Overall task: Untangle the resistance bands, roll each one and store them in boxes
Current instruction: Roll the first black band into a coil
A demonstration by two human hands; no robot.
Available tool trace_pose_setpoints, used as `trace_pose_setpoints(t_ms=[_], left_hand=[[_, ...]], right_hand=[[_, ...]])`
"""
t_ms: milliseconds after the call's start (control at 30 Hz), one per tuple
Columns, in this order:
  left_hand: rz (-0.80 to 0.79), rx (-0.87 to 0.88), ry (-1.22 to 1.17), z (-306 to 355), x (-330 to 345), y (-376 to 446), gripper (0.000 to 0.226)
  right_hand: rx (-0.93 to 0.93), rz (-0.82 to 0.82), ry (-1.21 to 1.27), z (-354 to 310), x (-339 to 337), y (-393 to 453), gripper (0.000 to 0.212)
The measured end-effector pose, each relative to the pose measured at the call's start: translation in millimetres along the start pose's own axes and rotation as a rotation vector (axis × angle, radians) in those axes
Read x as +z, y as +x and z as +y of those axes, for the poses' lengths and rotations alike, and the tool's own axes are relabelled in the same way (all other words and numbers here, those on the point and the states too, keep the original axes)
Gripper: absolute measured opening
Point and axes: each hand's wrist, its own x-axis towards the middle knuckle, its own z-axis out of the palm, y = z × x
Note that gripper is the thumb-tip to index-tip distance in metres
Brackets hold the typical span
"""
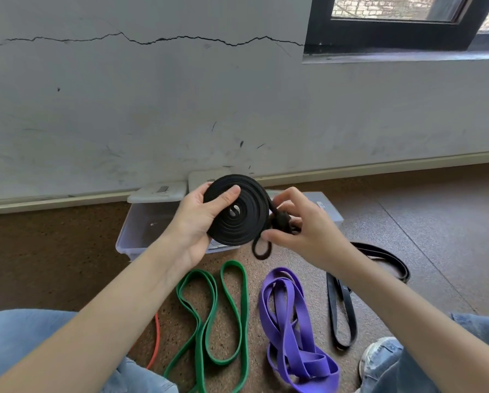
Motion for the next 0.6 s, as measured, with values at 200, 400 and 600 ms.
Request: trace_pose_setpoints(t_ms=[200,400,600], left_hand=[[0.093,0.050,-0.130,0,4,3,0.008],[0.223,0.111,-0.151,-12,13,2,0.010],[0.146,0.011,-0.029,-25,16,-2,0.025]], right_hand=[[0.072,0.054,0.517,4,7,-3,0.037],[0.052,0.113,0.696,2,23,-1,0.046],[0.120,0.142,0.700,13,15,-2,0.050]])
